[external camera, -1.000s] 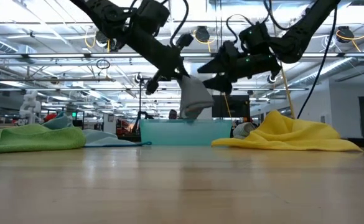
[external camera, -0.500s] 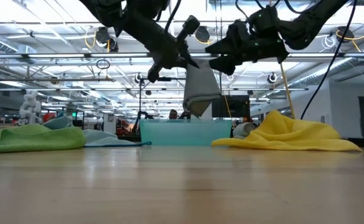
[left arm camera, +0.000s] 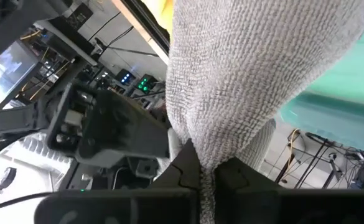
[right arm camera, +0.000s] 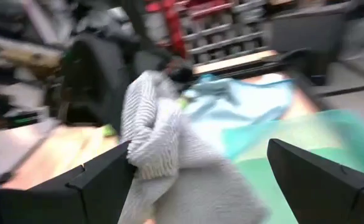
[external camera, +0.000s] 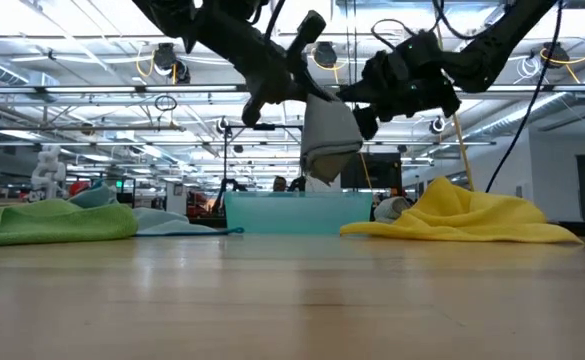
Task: Fold microfiber towels
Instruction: Put the folded dark gray microfiber towel into the green bin
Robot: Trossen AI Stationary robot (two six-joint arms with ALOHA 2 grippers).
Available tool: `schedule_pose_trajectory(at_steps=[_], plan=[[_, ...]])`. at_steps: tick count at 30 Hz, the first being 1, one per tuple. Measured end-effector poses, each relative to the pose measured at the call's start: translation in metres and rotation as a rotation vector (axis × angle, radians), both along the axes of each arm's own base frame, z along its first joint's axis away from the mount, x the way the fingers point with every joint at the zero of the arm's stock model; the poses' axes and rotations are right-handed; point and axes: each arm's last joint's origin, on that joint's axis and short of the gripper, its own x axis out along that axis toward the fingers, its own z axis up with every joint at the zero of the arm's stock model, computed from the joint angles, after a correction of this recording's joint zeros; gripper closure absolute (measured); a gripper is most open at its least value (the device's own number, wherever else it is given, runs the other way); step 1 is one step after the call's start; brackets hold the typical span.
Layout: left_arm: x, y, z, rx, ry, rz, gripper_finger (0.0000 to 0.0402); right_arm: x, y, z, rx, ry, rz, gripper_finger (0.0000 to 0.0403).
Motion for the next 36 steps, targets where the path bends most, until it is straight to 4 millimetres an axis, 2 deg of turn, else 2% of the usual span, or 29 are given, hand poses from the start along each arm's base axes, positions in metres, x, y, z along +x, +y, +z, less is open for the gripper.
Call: schedule_pose_trajectory(at_steps=[7,12,16,26,28,31,36], plan=[[0.001,-0.002,0.001,-0.009,-0.018,-0.009,0.0390,0.012,-0.001,-0.009,0.072,-0.066,0.115,0.0059],[0.002,-0.006,0.001,-0.016,-0.020,-0.023,0.0391,0.013,-0.002,-0.011,0.078,-0.084,0.155,0.0096],[0.002,-0.008,0.001,-0.017,-0.019,-0.032,0.0395,0.015,0.001,-0.011,0.083,-0.082,0.164,0.0159],[0.002,-0.009,0.000,-0.056,-0.029,-0.008,0.0387,0.016,0.004,-0.009,0.072,-0.096,0.207,0.0374],[0.002,-0.008,0.000,-0.097,-0.048,0.015,0.0386,0.015,0.002,-0.008,0.066,-0.102,0.198,0.0391],[0.001,-0.004,0.000,-0.249,-0.118,0.086,0.0369,0.013,-0.001,-0.008,0.064,-0.102,0.177,0.0382],[-0.001,0.004,-0.001,-0.588,-0.282,0.279,0.0289,0.011,-0.006,-0.006,0.011,-0.121,0.092,0.0387]])
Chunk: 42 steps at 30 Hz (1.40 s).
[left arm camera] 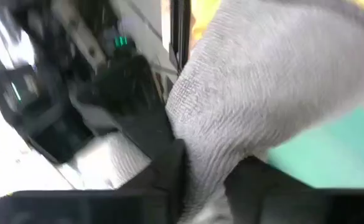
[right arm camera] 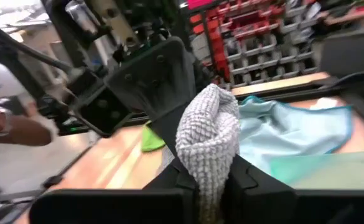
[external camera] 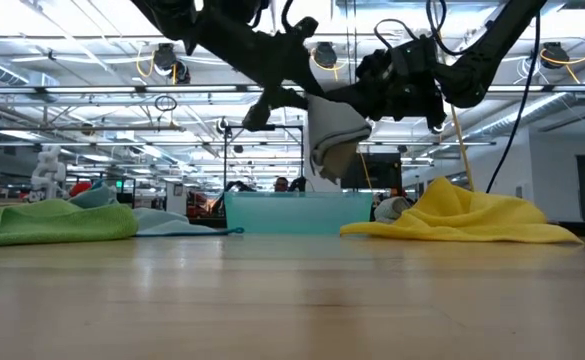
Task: Fold microfiber towels
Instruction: Put the folded dark gray microfiber towel into the green bin
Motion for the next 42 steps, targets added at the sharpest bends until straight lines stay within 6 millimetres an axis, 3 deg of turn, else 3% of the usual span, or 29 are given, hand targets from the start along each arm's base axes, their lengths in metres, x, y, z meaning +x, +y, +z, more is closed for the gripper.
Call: schedule_pose_trajectory(at_steps=[4,8,16,20,26,31,35,39,42], plan=[[-0.002,0.004,0.001,-0.158,-0.115,0.201,0.0216,-0.001,-0.004,0.001,-0.068,-0.009,-0.084,0.0396],[-0.006,0.011,0.000,-0.303,-0.259,0.459,0.0172,-0.004,-0.006,0.006,-0.120,-0.028,-0.147,0.0391],[-0.031,0.050,-0.005,-0.748,-0.455,0.775,0.0178,-0.006,-0.008,0.013,-0.197,-0.037,-0.279,0.0389],[-0.048,0.073,0.003,-1.125,-0.482,0.757,0.0199,-0.003,-0.004,0.013,-0.183,-0.035,-0.284,0.0388],[-0.060,0.091,0.014,-1.601,-0.379,0.523,0.0218,0.003,0.002,0.018,-0.194,-0.069,-0.346,0.0388],[-0.060,0.090,0.014,-1.650,-0.332,0.482,0.0191,0.008,0.008,0.017,-0.218,-0.069,-0.410,0.0388],[-0.057,0.084,0.014,-1.624,-0.343,0.496,0.0127,0.009,0.020,0.009,-0.226,-0.079,-0.514,0.0388],[-0.053,0.081,0.015,-1.505,-0.470,0.605,0.0063,0.010,0.037,0.009,-0.247,-0.173,-0.521,0.0388],[-0.051,0.081,0.018,-1.519,-0.489,0.568,0.0033,0.010,0.043,0.011,-0.239,-0.223,-0.529,0.0387]])
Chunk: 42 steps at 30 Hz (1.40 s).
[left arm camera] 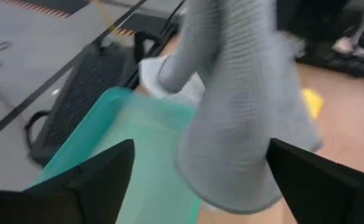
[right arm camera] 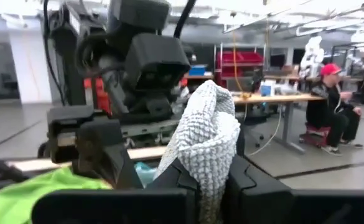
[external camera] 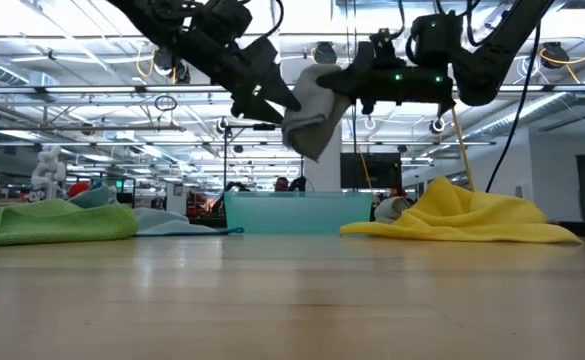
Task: Fold microfiber towels
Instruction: Put the folded dark gray microfiber towel into the green bin
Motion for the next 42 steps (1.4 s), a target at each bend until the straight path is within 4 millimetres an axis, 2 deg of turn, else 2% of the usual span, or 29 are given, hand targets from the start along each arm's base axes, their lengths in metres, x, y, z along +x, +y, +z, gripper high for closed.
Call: schedule_pose_trajectory(at_steps=[3,5,9,12,16,22,26,29,37,42], plan=[[0.003,-0.003,0.004,-0.003,-0.051,-0.062,0.0029,0.001,0.003,0.001,-0.005,-0.013,0.007,0.0387],[0.004,-0.004,0.005,0.005,-0.060,-0.091,0.0041,0.001,0.004,0.002,-0.010,-0.025,0.010,0.0387],[0.004,-0.002,0.007,-0.006,-0.099,-0.135,0.0088,0.000,0.004,0.005,-0.025,-0.052,0.009,0.0387],[0.009,-0.001,0.001,-0.006,-0.099,-0.144,0.0131,0.000,0.006,0.009,-0.043,-0.087,0.014,0.0387],[0.010,0.002,-0.003,0.037,-0.083,-0.164,0.0205,0.001,0.007,0.010,-0.049,-0.097,0.021,0.0387],[0.004,0.011,-0.006,0.117,-0.040,-0.185,0.0376,0.001,0.005,0.005,-0.026,-0.055,0.017,0.0387],[-0.008,0.028,-0.012,0.135,0.040,-0.181,0.0384,0.003,0.004,-0.005,0.042,0.031,0.018,0.0380],[-0.021,0.039,-0.019,0.085,0.096,-0.209,0.0392,0.003,0.004,-0.012,0.082,0.094,0.016,0.0355],[-0.044,0.059,-0.028,0.035,0.182,-0.191,0.0392,0.003,0.003,-0.022,0.187,0.177,-0.007,0.0221],[-0.043,0.066,-0.024,-0.079,0.332,-0.201,0.0392,0.002,0.004,-0.021,0.188,0.193,-0.007,0.0162]])
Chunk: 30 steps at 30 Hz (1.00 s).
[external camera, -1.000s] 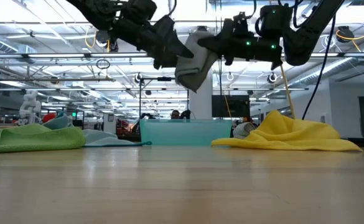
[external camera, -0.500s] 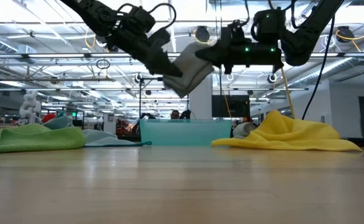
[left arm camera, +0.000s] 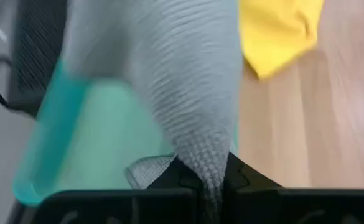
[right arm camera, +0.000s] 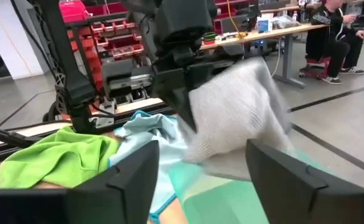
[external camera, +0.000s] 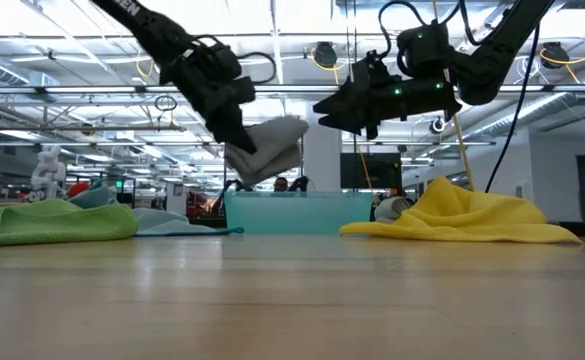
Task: Fold microfiber towels
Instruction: Put the folded dark gray microfiber towel into the green bin
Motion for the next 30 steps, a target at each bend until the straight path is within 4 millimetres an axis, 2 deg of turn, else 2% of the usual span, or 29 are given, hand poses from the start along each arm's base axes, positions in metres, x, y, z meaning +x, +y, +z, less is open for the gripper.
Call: schedule_pose_trajectory(at_steps=[4,7,12,17,23,30], plan=[[0.013,0.010,0.008,0.017,0.146,-0.021,0.0392,-0.005,0.002,0.008,-0.024,0.016,0.002,0.0152],[0.027,0.024,0.009,0.022,0.191,-0.055,0.0392,-0.011,0.006,0.015,-0.040,0.046,0.005,0.0156],[0.052,0.040,-0.008,-0.024,0.292,-0.133,0.0392,-0.025,0.013,0.024,-0.036,0.153,0.013,0.0164],[0.072,0.039,-0.027,-0.024,0.384,-0.345,0.0391,-0.045,0.024,0.023,-0.041,0.181,0.013,0.0165],[0.080,0.039,-0.040,0.008,0.434,-0.443,0.0389,-0.074,0.036,0.013,-0.045,0.174,-0.056,0.0165],[0.070,0.052,-0.041,-0.005,0.436,-0.403,0.0382,-0.090,0.045,0.012,-0.046,0.133,-0.070,0.0165]])
